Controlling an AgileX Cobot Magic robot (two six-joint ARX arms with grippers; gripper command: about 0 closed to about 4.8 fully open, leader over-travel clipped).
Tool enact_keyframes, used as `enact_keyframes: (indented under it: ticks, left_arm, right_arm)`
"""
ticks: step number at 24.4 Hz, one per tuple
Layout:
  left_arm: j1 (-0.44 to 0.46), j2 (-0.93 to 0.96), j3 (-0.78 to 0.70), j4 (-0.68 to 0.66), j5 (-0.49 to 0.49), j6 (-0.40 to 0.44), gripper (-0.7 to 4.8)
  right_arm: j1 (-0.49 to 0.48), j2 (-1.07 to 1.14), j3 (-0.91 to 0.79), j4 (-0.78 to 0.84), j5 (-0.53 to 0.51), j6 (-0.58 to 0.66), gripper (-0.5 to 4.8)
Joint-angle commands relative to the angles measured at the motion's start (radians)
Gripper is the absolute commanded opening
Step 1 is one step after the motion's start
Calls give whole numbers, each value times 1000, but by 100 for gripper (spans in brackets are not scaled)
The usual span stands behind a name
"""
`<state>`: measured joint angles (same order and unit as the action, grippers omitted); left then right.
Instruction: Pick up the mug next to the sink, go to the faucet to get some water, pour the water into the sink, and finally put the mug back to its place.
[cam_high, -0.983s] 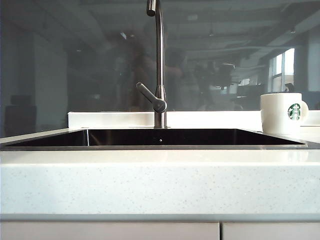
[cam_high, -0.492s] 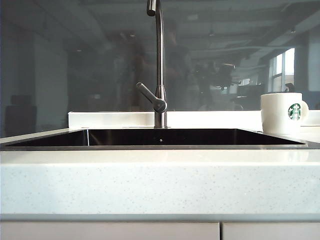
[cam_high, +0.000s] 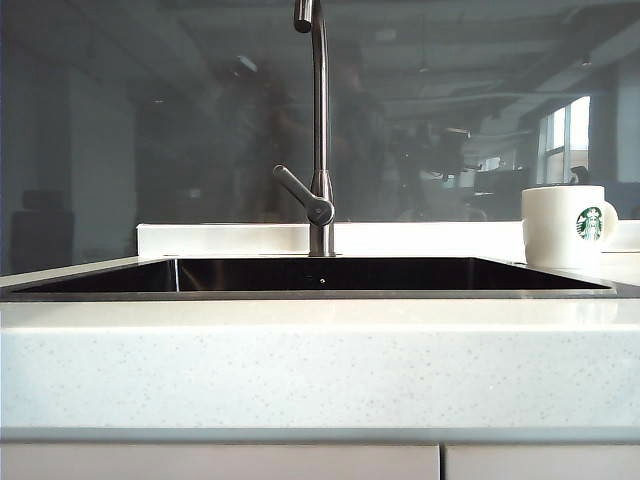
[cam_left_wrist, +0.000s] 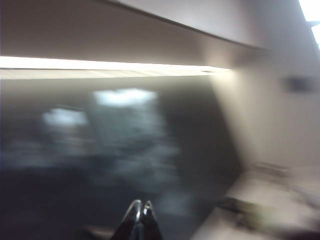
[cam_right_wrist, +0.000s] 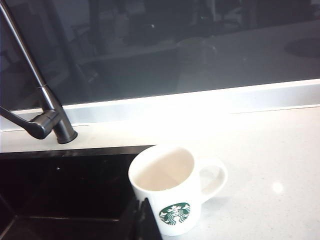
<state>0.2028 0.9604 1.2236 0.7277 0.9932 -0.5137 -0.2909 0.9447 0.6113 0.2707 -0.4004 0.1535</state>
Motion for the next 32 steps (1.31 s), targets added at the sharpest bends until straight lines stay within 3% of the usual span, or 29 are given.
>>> enact_keyframes:
  ticks: [1,2,3,7,10,15,21,27,32]
  left_arm:
    - [-41,-168,0,-908,-733,373,-5]
    - [-43,-227,-24,-1015,-760,437,-5]
    - [-43,-256,-43,-1040,-748,470,-5]
    - [-42,-412,-189,-1027,-799,559,-5]
    - [-42,-536,-335,-956,-799,550,-5]
    - [-42,-766,-757,-731,-831,460,-5]
    - [-35,-924,-1080,-629,-897,356,-5]
    - [-35,-956,-1214,-590,-954,357,-5]
    - [-60,-957,-1214,-633,-993,390,-5]
  right_arm:
    - [1,-2,2,17,2,4,-6]
    - [1,-2,2,17,2,3,-6]
    - [1,-2,2,17,2,3,-6]
    - [0,-2,2,18,2,4,-6]
    - [4,-1,2,17,-2,4,-6]
    - [-1,0,2,17,5,4,-6]
    - [-1,0,2,17,5,3,-6]
    - [-1,0,2,14,6,4,-6]
    - [-1,0,2,15,6,4,-6]
